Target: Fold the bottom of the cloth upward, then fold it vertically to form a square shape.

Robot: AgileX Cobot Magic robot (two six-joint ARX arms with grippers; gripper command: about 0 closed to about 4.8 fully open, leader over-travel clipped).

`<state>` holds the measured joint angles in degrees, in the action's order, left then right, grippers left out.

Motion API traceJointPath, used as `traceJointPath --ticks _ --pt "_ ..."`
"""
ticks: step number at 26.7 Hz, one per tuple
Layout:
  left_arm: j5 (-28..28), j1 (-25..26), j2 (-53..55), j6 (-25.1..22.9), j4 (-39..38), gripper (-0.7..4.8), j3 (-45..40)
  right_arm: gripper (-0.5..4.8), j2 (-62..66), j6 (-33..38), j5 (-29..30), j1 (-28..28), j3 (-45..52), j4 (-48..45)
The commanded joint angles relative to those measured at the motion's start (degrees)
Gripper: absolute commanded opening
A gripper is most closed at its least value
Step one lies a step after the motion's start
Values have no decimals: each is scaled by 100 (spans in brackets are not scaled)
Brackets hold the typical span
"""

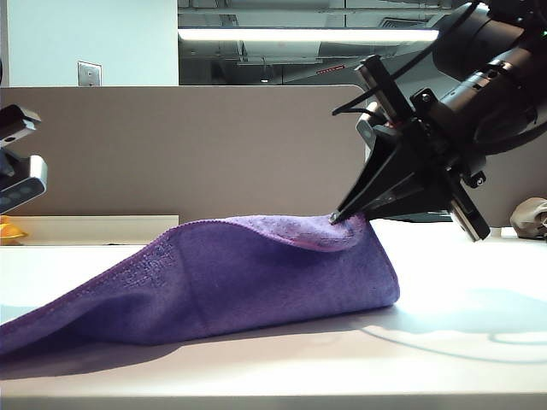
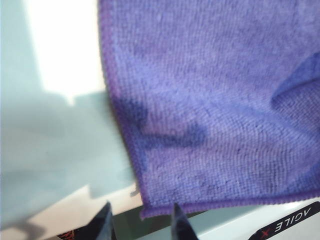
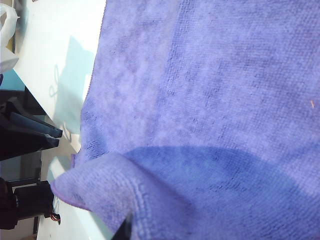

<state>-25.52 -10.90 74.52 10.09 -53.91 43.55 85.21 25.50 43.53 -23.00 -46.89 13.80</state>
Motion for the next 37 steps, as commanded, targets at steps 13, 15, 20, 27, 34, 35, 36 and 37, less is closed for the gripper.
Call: traceJointPath --ticks 13,15,20,27,34,35,36,37 --pt "-411 -7 2 149 26 220 -376 -2 -20 7 7 -2 -15 -212" --pt "-415 -7 2 293 177 220 -387 -2 -20 7 11 -2 -15 -212" --pt "-671 -26 402 450 350 220 -411 -2 -20 7 11 -2 -15 -210" --pt "-789 -101 610 520 682 181 -411 -2 -20 4 11 -2 -15 -210" --pt "-944 -101 610 645 835 140 -411 -2 -20 4 9 -2 -15 -212" --pt "-992 -101 610 649 844 132 -411 -2 -20 4 9 -2 -15 -212" --pt "-1036 -101 610 647 844 123 -411 -2 -20 4 9 -2 -15 -212" --pt "-1073 -101 610 643 837 123 -411 -2 -20 4 9 -2 -15 -212"
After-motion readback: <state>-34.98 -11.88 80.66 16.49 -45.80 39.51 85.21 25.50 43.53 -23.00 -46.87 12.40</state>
